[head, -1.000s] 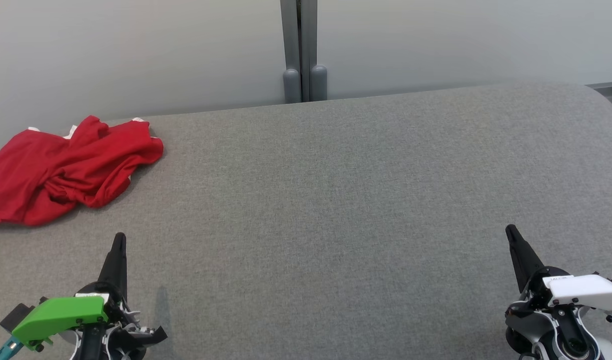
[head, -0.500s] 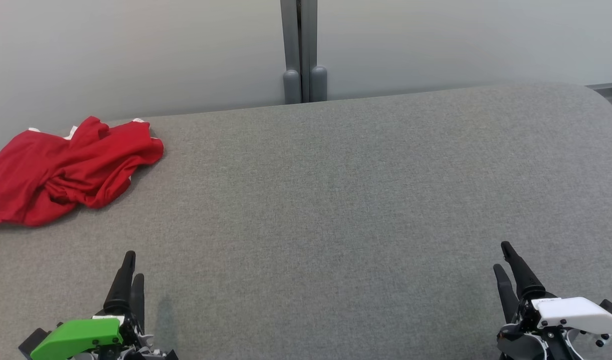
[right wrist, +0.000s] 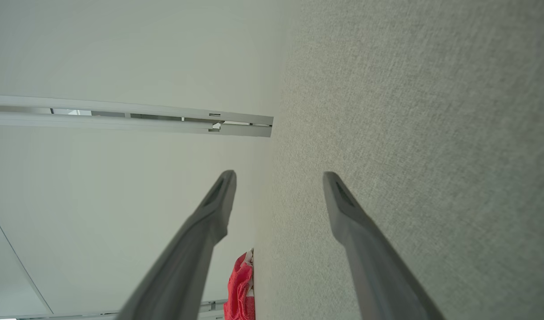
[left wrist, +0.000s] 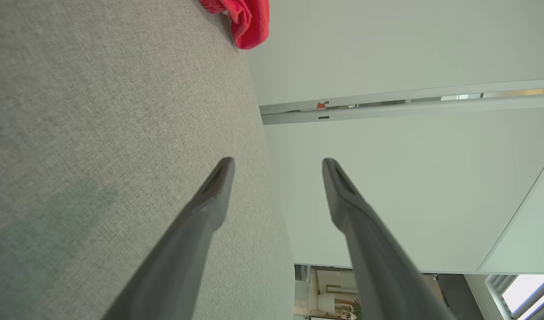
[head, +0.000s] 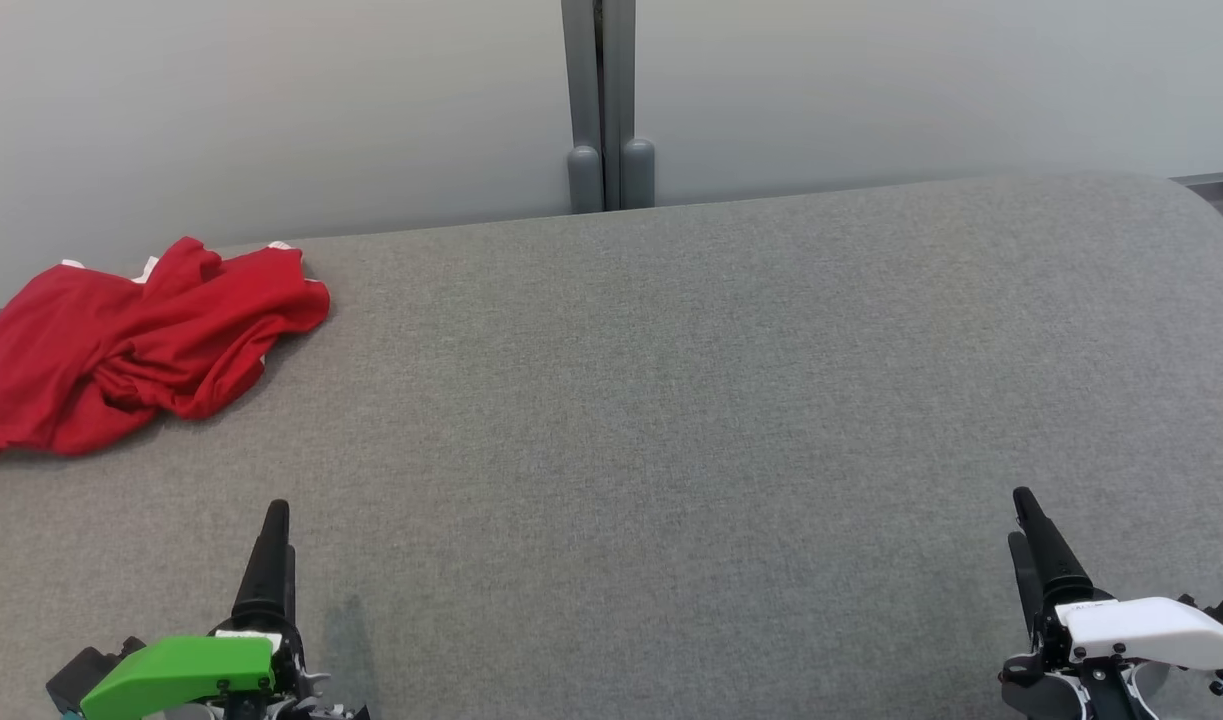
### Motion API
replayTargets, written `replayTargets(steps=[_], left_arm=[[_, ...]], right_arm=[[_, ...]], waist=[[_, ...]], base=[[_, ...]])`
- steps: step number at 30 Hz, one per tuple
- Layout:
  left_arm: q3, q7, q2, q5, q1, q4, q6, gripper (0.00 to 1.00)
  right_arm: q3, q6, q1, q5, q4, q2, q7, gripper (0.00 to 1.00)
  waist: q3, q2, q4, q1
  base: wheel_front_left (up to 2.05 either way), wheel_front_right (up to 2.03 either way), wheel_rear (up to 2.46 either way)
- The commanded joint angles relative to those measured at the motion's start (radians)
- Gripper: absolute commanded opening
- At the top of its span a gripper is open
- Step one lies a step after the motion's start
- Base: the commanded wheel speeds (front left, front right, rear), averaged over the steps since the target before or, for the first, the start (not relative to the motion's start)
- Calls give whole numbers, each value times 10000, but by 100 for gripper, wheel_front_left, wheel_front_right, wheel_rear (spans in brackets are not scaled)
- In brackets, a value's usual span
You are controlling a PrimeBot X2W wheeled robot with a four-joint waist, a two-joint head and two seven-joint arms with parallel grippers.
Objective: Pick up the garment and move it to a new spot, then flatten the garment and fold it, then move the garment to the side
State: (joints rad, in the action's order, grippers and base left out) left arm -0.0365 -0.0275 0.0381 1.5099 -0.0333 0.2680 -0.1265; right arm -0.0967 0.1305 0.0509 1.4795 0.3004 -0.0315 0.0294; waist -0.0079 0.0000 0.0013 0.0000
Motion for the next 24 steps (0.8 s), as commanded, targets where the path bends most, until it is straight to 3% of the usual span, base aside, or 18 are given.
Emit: replayTargets(steps=[1, 24], left_arm=[[43, 116, 51, -349, -89, -237, -19, 100], [701, 981, 84, -5088, -5, -1307, 620, 100]], right_arm=[[-66, 1, 42, -518, -225, -86, -129, 100], [411, 1, -253, -6119, -1575, -126, -996, 100]], waist=[[-8, 0, 2, 0], [-76, 0, 2, 0]], base=[[0, 0, 0], [0, 0, 0]])
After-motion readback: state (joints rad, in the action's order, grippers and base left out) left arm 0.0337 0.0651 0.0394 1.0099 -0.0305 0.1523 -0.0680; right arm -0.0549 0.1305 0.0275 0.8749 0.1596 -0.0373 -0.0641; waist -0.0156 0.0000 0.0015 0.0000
